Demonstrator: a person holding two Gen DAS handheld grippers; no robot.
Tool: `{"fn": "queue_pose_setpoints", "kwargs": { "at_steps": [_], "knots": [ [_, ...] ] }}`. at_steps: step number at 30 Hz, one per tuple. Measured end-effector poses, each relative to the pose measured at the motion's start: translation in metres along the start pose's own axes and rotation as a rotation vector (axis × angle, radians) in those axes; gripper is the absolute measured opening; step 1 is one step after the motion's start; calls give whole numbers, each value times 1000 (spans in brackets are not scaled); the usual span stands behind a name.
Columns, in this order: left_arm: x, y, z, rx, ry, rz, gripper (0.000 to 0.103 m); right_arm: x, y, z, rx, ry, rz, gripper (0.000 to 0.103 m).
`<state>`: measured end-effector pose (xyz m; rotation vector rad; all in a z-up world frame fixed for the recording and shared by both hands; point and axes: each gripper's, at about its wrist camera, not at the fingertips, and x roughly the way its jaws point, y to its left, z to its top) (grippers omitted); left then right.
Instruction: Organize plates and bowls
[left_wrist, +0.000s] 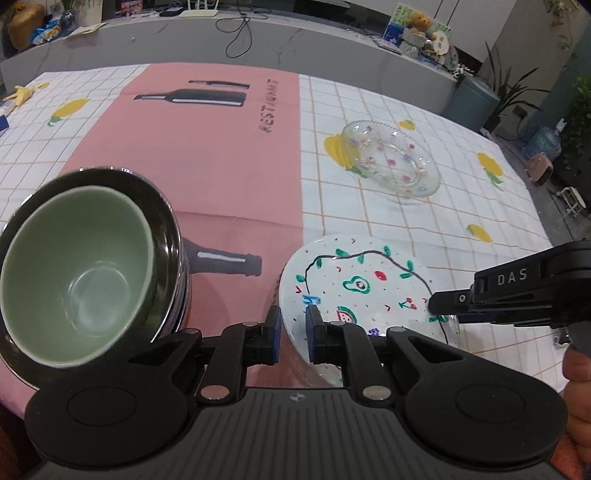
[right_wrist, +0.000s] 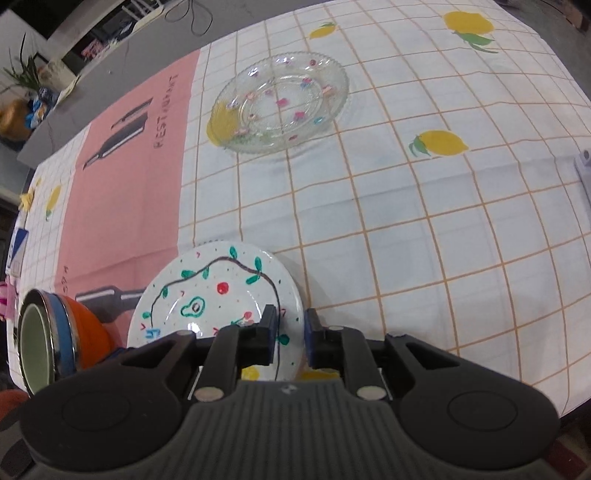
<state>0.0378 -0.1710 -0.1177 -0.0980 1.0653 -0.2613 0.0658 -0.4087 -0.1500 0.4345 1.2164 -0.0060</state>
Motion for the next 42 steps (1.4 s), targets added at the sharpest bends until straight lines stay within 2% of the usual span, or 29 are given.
{"fn": "queue_pose_setpoints", "kwargs": {
  "at_steps": [18, 26, 28, 30, 37, 42],
  "knots": [
    [13, -1, -4, 5, 29, 26, 15, 5, 16, 1, -94, 40, -79, 15],
    [7, -1, 0, 1, 12, 14, 15, 10, 10, 3, -56, 85, -57, 15],
    [4, -2, 1, 4, -1, 10, 17, 8, 8, 3, -43, 79, -42, 19],
    [0, -3, 5, 9, -13, -4, 21, 2, 6, 2, -24, 47, -36, 27],
    [-9, -9, 31, 16, -55, -69, 26, -23, 3, -1, 10, -116, -33, 28],
    [-6, -16, 58, -8, -88, -118, 28, -33, -2, 5, 84, -253, -9, 29]
  ]
}}
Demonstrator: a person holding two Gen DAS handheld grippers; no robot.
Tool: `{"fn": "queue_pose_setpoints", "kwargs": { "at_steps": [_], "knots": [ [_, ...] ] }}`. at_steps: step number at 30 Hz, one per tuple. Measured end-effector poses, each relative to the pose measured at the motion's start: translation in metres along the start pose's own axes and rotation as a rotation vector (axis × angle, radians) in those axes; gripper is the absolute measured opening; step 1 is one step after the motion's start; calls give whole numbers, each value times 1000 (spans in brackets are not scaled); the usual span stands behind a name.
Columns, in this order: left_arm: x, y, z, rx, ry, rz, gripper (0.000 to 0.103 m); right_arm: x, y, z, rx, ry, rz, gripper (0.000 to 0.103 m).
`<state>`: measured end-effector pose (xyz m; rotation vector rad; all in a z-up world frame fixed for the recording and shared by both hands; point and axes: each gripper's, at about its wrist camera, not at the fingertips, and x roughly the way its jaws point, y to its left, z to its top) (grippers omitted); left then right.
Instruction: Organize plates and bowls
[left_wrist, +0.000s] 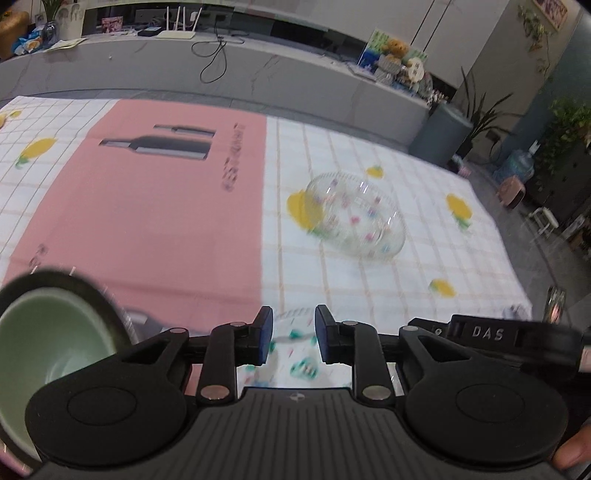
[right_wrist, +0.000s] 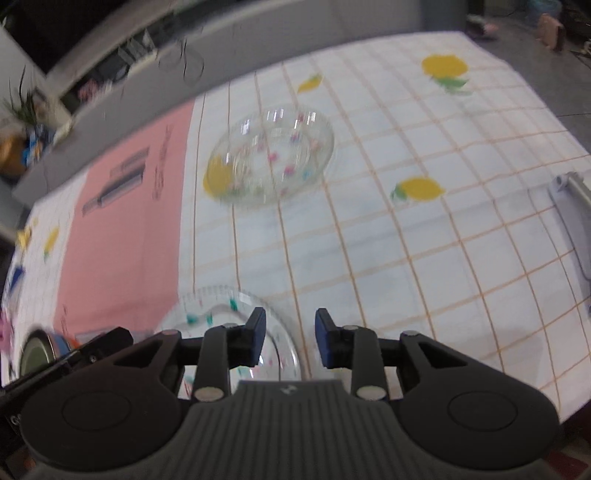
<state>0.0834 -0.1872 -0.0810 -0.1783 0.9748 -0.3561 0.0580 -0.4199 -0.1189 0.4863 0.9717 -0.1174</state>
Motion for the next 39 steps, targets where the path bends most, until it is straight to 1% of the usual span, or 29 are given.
{"fn": "queue_pose_setpoints", "kwargs": {
  "at_steps": [3, 6, 9, 12, 14, 18, 22, 23, 26, 28, 32, 34, 37, 39],
  "knots": [
    [8, -1, 15, -30, -17, -17, 28, 2, -6, 9, 93, -61, 29, 31],
    [21, 1, 28, -72, -4, -25, 29, 5, -14, 22, 179, -98, 65, 35],
    [37, 0, 42, -98, 0, -22, 31, 9, -24, 37, 246, -143, 70, 36],
    [58, -3, 57, -129, 11, -33, 34, 18, -33, 52, 307, -174, 82, 36],
    [71, -3, 64, -142, 12, -29, 35, 27, -36, 61, 328, -190, 79, 36],
    [94, 0, 72, -186, -12, -12, 37, 47, -40, 75, 322, -208, 38, 36],
    [117, 3, 77, -211, -14, -2, 41, 71, -46, 83, 326, -177, 36, 36],
    [122, 3, 77, -217, -16, 5, 45, 75, -47, 85, 321, -174, 30, 36],
    [136, 7, 77, -241, -10, 44, 49, 83, -47, 90, 299, -177, 18, 36],
    [142, 10, 75, -262, -13, 48, 52, 88, -49, 94, 300, -183, 17, 36],
    [151, 8, 75, -253, -20, 41, 56, 100, -51, 99, 291, -179, 10, 35],
    [156, 7, 76, -255, -17, 46, 56, 102, -51, 99, 277, -200, 15, 35],
    [159, 1, 76, -234, -33, 39, 56, 105, -47, 100, 245, -210, 22, 34],
    [161, -2, 76, -220, -35, 30, 56, 107, -44, 100, 219, -208, 29, 27]
  ]
}}
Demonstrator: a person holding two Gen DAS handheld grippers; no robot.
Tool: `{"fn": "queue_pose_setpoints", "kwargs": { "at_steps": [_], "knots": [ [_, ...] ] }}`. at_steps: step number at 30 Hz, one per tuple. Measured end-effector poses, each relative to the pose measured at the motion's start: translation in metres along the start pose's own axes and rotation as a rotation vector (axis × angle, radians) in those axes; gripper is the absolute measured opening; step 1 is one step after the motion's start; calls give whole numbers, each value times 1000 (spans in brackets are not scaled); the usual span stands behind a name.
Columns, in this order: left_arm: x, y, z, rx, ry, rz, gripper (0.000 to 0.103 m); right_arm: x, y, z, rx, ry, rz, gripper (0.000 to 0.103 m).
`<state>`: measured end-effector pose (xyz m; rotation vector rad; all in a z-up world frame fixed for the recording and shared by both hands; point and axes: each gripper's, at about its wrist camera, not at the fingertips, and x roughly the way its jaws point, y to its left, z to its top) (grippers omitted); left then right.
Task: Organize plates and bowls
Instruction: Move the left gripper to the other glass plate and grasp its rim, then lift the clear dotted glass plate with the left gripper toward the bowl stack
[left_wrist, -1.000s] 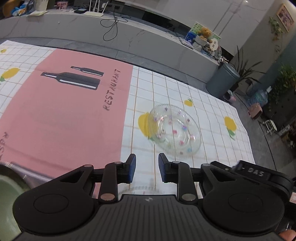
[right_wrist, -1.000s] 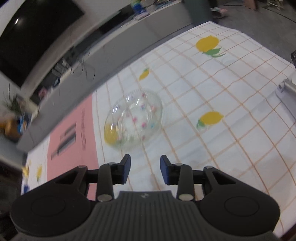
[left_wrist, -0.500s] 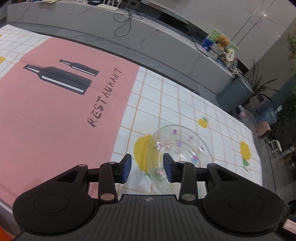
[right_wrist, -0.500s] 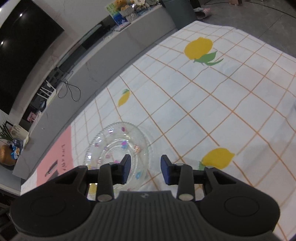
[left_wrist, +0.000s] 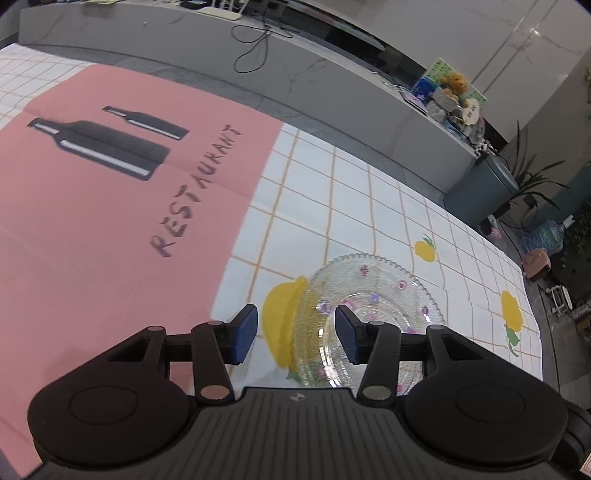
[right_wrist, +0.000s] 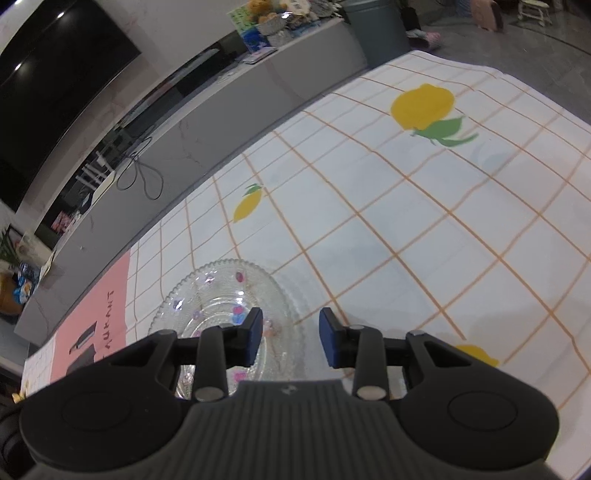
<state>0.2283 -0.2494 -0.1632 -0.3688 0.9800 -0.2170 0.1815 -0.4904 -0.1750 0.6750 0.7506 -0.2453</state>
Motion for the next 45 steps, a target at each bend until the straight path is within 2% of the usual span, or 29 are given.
{"fn": "queue_pose_setpoints", "kwargs": {
  "at_steps": [3, 7, 12, 15, 25, 32, 45],
  "knots": [
    [2, -5, -2, 23, -6, 1, 52, 3, 0, -2, 2, 11, 27, 22],
    [4, -10, -6, 42, -2, -4, 29, 4, -1, -1, 20, 15, 31, 19],
    [3, -12, -6, 41, -5, 17, 23, 4, -4, -1, 50, 21, 27, 12],
    [2, -10, -4, 25, 1, 32, 16, 5, -9, 0, 95, 36, 36, 9],
    [-22, -5, -3, -9, -10, 20, 16, -9, -7, 1, 101, 66, 55, 5],
    [-47, 1, -7, -17, -20, 18, 16, -23, -7, -7, 139, 135, 75, 6],
    [-108, 17, -19, -26, -59, -7, 16, -73, 2, -38, 151, 212, 118, 7]
  ]
}}
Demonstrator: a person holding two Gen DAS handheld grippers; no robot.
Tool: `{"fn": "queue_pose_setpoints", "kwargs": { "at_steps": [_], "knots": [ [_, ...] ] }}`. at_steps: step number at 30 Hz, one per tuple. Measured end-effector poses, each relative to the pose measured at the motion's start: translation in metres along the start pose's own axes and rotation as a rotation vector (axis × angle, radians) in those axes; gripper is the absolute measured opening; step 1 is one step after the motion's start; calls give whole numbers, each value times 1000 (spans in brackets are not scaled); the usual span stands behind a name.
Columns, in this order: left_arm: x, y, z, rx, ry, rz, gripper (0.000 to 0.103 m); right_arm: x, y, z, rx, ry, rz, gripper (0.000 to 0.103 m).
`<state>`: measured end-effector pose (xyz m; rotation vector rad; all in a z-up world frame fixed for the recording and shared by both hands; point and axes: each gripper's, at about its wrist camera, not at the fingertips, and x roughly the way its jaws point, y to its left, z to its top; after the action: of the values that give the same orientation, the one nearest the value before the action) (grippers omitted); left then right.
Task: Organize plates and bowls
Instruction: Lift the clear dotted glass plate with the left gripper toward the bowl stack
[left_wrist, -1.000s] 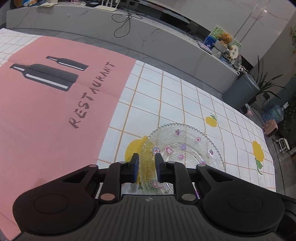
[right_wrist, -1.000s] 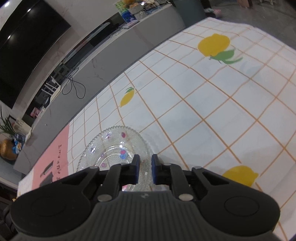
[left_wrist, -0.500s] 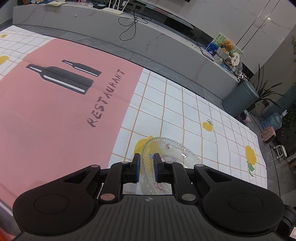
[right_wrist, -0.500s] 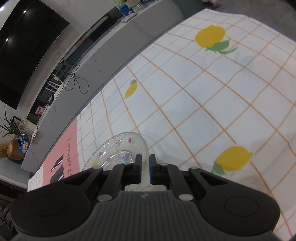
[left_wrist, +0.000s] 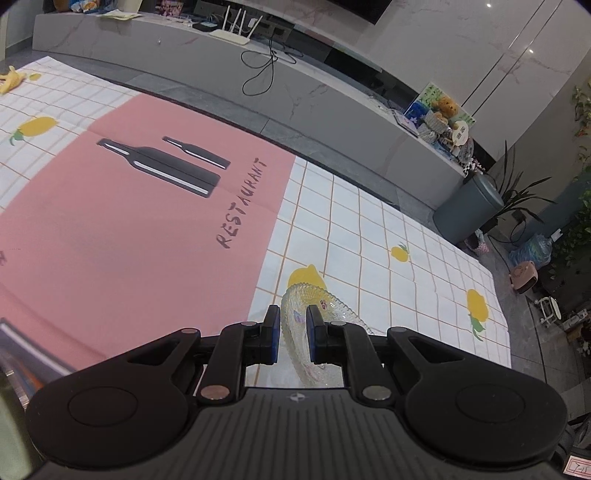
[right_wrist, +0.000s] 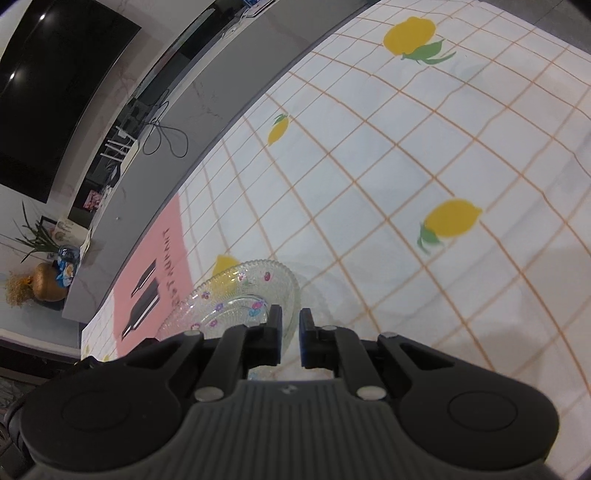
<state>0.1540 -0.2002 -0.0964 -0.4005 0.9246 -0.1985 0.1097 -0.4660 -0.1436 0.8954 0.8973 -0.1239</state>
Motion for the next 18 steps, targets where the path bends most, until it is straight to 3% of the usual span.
{"fn": "queue_pose_setpoints", "kwargs": {
  "at_steps": [18],
  "knots": [
    [-70, 25, -34, 34, -25, -41, 16, -65, 17, -55, -58, -8, -1, 7]
  ]
}}
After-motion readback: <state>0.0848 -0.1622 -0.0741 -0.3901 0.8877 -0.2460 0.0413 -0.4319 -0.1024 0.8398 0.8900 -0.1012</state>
